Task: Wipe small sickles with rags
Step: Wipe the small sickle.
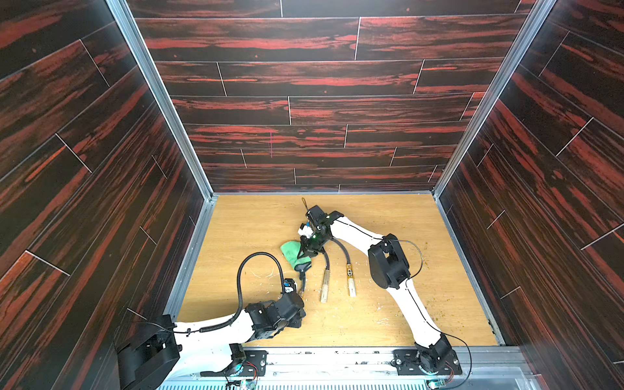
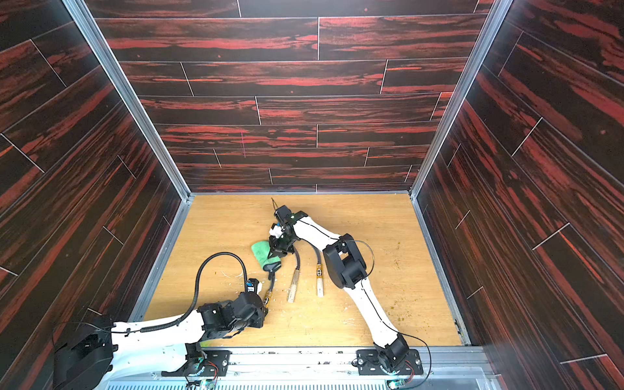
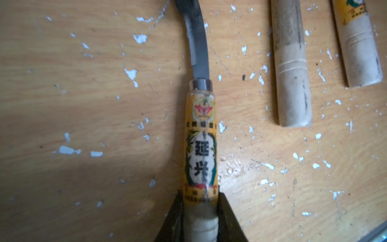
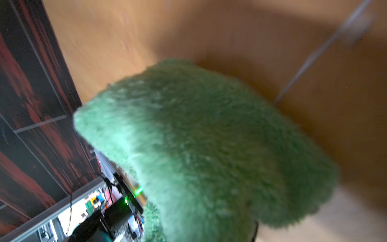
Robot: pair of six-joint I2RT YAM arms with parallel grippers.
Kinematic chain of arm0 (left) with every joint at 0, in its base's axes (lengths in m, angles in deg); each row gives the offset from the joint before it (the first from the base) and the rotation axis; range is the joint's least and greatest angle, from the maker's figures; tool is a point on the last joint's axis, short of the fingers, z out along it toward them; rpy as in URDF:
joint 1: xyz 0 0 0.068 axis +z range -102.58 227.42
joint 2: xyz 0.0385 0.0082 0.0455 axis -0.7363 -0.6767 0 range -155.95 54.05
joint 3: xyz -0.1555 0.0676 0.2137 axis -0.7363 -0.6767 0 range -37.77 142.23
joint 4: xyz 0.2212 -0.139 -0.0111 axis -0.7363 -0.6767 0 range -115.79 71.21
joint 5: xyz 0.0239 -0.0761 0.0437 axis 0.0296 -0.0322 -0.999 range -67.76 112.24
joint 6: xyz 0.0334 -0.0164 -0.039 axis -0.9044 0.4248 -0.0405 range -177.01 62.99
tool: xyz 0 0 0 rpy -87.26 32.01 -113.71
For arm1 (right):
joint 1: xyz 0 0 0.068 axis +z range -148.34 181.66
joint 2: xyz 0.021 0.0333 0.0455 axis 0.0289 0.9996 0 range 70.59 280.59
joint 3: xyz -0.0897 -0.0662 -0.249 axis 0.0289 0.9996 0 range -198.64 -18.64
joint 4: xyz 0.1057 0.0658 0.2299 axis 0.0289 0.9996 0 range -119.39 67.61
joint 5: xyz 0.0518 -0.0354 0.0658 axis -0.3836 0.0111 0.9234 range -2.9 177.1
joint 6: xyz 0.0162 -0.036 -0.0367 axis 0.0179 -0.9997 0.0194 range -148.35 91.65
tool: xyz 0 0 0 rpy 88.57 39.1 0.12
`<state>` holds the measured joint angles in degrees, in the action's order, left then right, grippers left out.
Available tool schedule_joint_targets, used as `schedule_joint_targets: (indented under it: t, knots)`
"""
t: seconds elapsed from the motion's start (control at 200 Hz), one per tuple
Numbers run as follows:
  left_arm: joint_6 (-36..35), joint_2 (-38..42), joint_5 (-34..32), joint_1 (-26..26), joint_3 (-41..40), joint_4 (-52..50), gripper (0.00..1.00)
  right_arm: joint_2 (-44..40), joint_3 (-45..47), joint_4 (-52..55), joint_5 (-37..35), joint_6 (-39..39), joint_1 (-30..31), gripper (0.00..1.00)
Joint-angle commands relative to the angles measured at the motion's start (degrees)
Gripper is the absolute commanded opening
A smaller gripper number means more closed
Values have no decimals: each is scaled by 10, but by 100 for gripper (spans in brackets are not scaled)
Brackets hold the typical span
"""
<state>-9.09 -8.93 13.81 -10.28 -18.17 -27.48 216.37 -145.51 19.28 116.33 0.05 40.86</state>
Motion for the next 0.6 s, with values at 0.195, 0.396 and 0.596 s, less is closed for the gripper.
schedule_joint_targets:
  t: [0.195,0.396,0.596]
  knots:
    - [-3,2,41,-15,10,-11,1,28,-18,-65,20,28,-25,0]
    - [-4,6,24,-15,22,-32,0,-50,78,-170,84,45,-43,0]
    - [-3,-1,8,-15,36,-42,0,-158,165,-202,80,30,-59,0]
